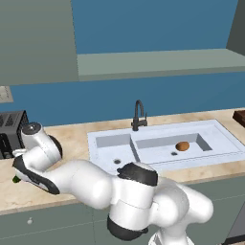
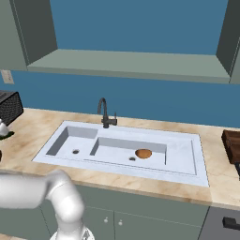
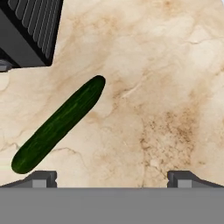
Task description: Pick up all produce items and place them in the sink. Turn on the sink faucet to wash them. Then turn the sink off and put them in the tray.
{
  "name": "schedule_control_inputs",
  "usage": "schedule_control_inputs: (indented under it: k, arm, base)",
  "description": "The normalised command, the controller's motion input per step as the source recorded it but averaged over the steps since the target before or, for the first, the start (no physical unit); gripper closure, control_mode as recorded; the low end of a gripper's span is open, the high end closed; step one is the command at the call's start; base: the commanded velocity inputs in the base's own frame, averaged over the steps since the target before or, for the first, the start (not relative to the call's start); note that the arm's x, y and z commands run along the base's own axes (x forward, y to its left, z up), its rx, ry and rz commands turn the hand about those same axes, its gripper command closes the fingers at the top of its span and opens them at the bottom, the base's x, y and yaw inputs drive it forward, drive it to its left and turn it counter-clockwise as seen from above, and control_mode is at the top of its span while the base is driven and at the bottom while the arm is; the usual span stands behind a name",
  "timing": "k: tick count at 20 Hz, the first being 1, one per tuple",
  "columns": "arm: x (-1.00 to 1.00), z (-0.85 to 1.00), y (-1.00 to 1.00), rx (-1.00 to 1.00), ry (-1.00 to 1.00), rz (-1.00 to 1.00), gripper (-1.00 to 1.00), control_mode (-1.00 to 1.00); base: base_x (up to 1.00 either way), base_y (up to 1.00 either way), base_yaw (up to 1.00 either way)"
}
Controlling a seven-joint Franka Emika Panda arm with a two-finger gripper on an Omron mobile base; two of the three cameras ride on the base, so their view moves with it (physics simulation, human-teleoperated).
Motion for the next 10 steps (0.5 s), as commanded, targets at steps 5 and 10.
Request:
schedule_control_inputs:
  k: [5,10]
  arm:
    - [0.15,-0.21,0.26,0.0,0.0,0.0,-1.0,-1.0]
    - [0.24,-0.19,0.21,0.0,0.0,0.0,-1.0,-1.0]
  base:
    - [0.0,0.0,0.0]
    - [0.0,0.0,0.0]
